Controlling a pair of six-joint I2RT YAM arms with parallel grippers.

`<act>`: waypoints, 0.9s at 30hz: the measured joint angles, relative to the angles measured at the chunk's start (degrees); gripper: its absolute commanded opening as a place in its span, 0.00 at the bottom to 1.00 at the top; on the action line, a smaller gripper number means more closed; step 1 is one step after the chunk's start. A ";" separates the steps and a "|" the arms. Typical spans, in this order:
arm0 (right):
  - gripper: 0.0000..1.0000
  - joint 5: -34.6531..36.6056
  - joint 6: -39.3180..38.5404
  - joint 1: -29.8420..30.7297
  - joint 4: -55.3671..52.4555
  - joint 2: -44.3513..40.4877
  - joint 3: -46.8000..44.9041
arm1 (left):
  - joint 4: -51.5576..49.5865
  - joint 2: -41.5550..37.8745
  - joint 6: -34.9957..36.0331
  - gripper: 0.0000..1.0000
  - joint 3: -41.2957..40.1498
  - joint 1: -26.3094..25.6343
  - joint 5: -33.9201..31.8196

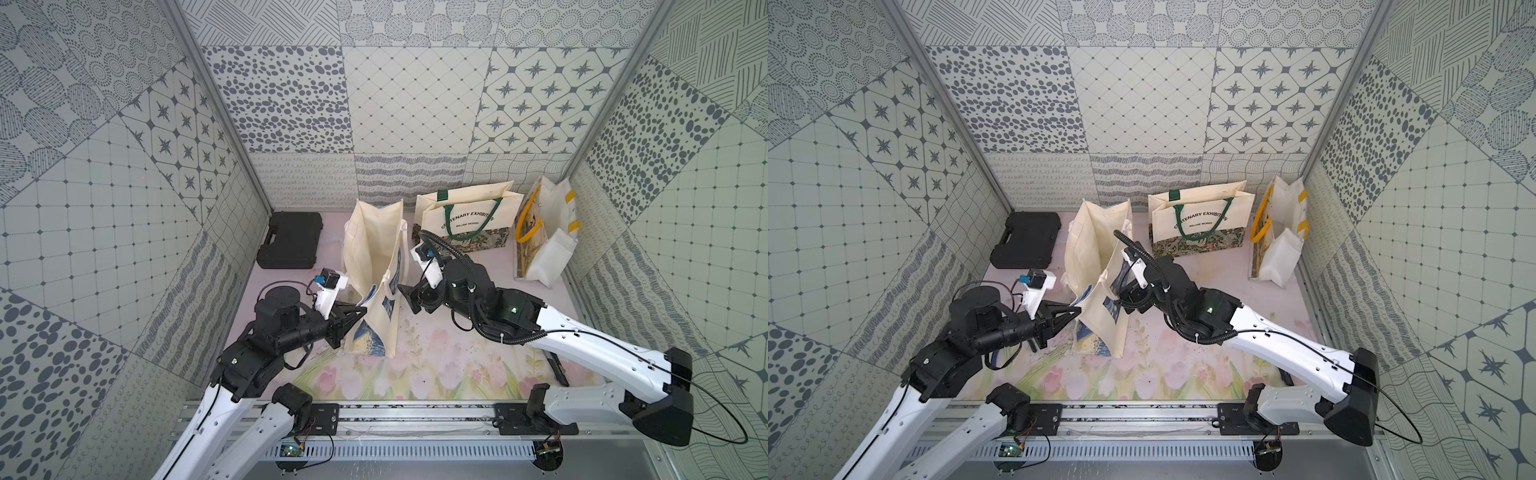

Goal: Put away the canvas bag
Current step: Pick up the canvas bag from the center of the board.

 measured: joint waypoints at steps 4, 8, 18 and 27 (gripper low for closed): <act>0.99 3.82 -0.46 -2.60 -2.49 -4.00 0.33 | -1.18 2.97 2.51 0.00 2.58 0.00 6.51; 0.99 6.03 -0.85 -5.84 -4.39 -7.13 0.59 | -1.07 5.53 3.23 0.00 4.35 0.00 14.73; 0.99 9.11 -2.19 -8.00 -7.37 -7.89 4.13 | 8.11 11.52 -3.58 0.00 3.82 -0.13 33.31; 0.99 10.12 -4.44 -8.76 -8.46 -7.78 6.78 | 17.00 23.30 -9.31 0.00 7.50 -2.01 45.03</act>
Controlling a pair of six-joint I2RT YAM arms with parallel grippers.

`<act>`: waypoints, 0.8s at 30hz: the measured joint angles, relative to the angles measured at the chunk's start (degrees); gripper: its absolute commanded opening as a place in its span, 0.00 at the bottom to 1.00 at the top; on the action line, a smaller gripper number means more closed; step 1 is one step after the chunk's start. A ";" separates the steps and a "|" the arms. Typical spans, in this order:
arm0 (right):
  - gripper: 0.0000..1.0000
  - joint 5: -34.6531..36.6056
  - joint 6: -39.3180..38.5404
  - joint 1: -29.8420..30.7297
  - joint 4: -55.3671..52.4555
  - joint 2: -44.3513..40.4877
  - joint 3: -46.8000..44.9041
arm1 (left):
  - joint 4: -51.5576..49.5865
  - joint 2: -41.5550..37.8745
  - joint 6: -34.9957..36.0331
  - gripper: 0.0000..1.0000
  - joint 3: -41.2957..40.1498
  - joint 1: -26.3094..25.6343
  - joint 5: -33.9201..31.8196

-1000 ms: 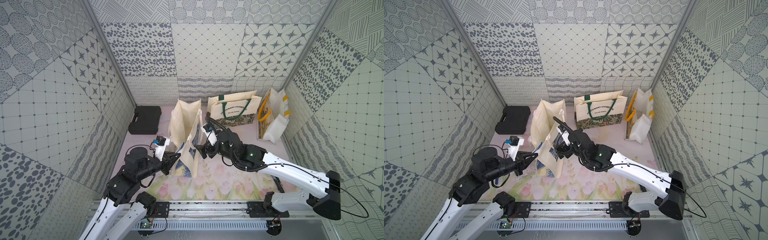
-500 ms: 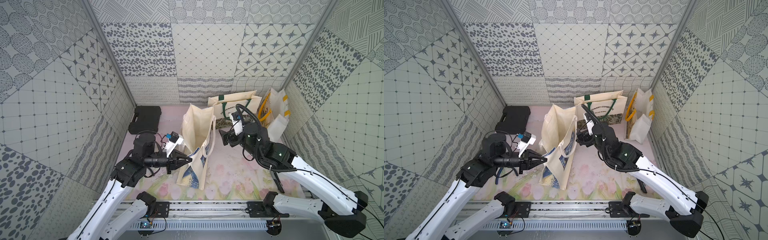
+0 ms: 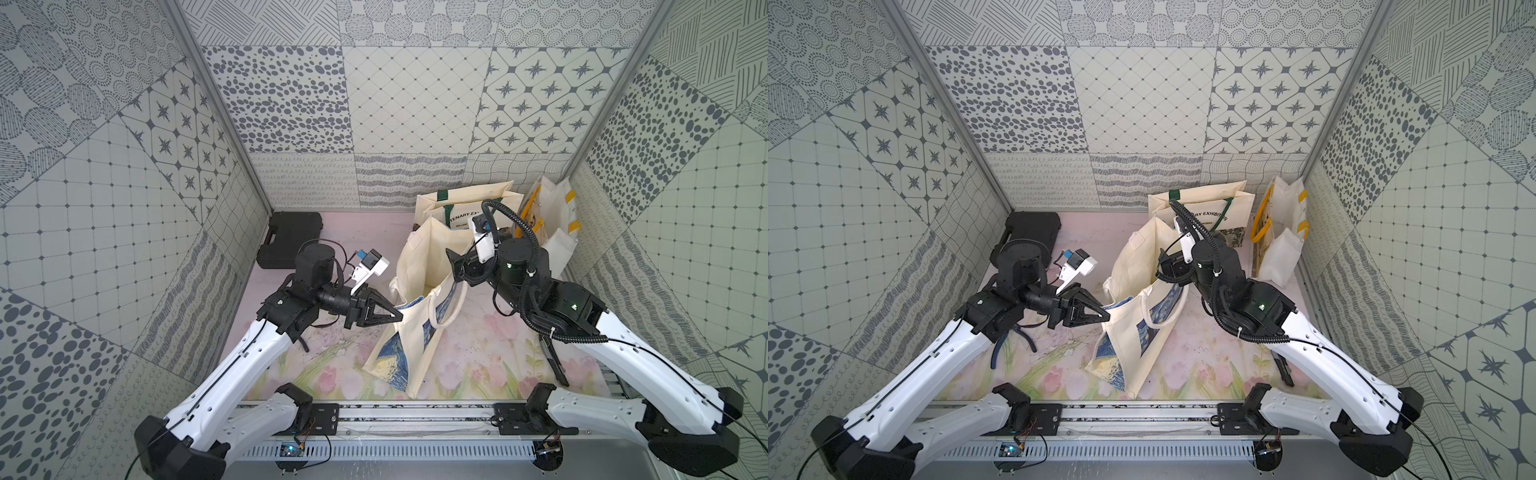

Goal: Put away the canvas bag
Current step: Pick up the canvas bag from the center of the board, then place the canvas bag at the center of the board.

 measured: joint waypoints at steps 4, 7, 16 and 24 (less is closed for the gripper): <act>0.99 0.02 -1.16 -1.31 -0.37 0.00 1.01 | 6.16 6.16 -4.44 0.00 2.14 -1.09 3.63; 0.99 -0.02 -1.64 -2.73 -0.68 0.02 1.46 | 18.01 10.51 -13.88 0.00 1.75 -2.69 5.42; 0.99 -0.20 -1.97 -4.48 -1.38 0.02 2.08 | 63.91 28.94 -53.40 0.00 6.51 -11.98 8.57; 0.99 -0.20 -2.03 -4.90 -2.08 0.02 2.10 | 80.78 32.44 -66.71 0.00 8.24 -9.70 10.82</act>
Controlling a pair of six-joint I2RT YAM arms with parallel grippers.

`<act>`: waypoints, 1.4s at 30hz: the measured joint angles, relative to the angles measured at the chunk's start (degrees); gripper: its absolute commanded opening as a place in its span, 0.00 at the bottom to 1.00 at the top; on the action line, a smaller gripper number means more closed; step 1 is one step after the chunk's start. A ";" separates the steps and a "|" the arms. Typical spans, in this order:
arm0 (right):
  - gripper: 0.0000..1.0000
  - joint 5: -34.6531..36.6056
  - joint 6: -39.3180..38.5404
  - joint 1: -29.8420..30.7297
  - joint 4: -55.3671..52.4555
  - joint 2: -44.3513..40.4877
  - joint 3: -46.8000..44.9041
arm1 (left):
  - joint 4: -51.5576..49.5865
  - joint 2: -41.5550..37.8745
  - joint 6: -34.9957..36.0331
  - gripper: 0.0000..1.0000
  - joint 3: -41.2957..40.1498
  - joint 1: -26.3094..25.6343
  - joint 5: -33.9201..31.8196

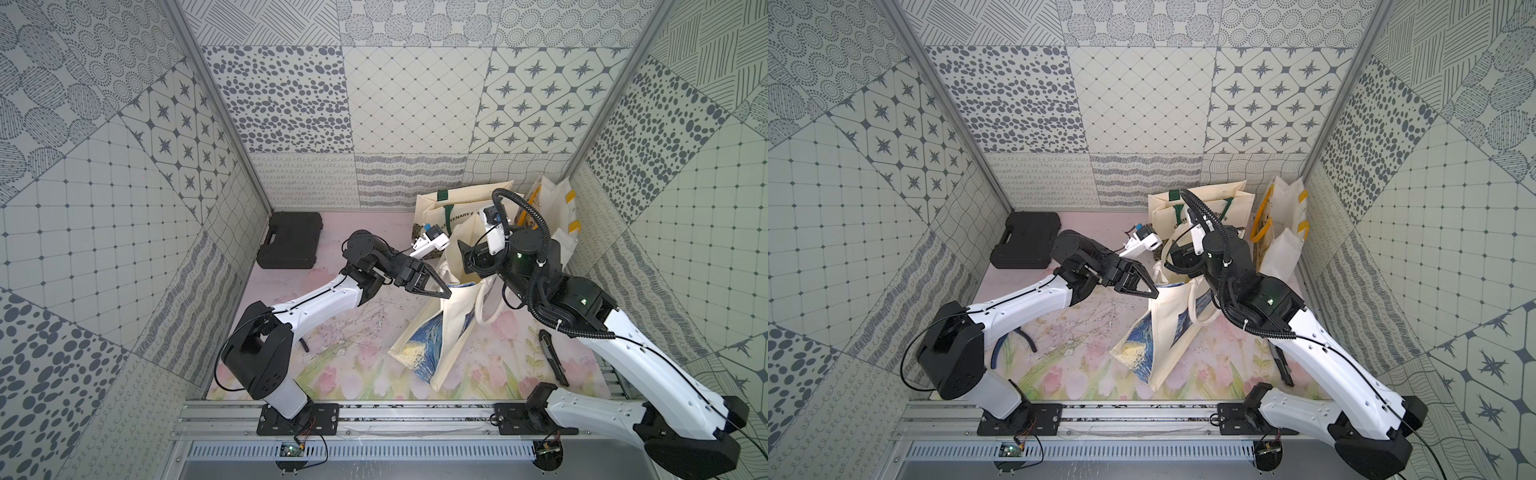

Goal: Put away the canvas bag
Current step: Place the canvas bag at the center of the board.

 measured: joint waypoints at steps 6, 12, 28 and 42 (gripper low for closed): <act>0.99 -0.22 0.17 -0.46 0.11 0.11 0.00 | 5.55 -0.28 -3.26 0.00 -3.10 9.31 2.12; 0.99 -2.23 0.96 -0.90 0.42 2.43 0.31 | 8.41 -0.90 -4.20 0.00 -4.74 18.12 3.28; 0.98 -7.91 2.82 -0.81 -0.13 8.98 5.86 | 9.53 0.74 -8.55 0.00 -1.40 28.72 3.28; 0.99 -7.30 0.68 -0.31 -3.54 15.13 14.84 | 11.23 1.22 -12.83 0.03 -2.32 25.31 3.23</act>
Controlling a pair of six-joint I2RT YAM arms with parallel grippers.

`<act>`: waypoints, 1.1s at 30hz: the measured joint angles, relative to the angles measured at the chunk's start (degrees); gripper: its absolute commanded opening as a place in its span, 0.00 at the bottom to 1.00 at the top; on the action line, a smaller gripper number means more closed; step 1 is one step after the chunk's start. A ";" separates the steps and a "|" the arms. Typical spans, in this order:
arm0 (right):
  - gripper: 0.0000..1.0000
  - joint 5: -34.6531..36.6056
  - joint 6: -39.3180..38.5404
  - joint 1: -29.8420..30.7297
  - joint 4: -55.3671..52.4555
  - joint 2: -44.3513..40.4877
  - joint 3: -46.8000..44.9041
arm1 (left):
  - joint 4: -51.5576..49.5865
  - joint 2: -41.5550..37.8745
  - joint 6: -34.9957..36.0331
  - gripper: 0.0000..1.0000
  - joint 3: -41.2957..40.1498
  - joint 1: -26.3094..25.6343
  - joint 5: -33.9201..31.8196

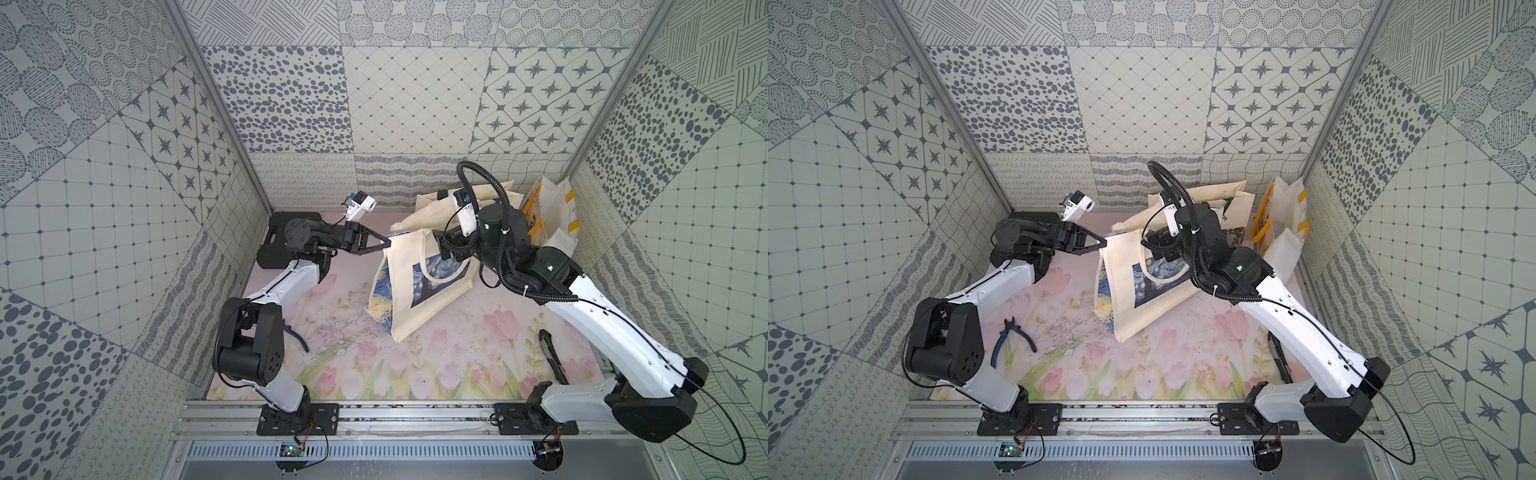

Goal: Put away the canvas bag
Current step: Place the canvas bag at the center of the board.

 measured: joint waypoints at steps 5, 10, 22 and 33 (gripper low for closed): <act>0.99 0.00 -0.66 0.00 -0.48 2.58 2.75 | 0.72 -0.81 0.35 0.07 -4.33 -3.17 -0.22; 0.99 0.02 -0.85 0.00 -1.25 2.64 2.16 | 1.29 -1.84 1.81 0.20 -9.62 -3.78 -0.61; 0.99 -0.02 -0.81 -0.02 -1.68 1.11 -2.21 | 1.25 -2.51 4.61 0.99 -14.67 -0.48 -0.92; 0.99 -0.68 -0.04 0.00 -1.73 1.42 -2.03 | -13.84 -9.09 16.63 1.00 -13.27 14.82 -4.00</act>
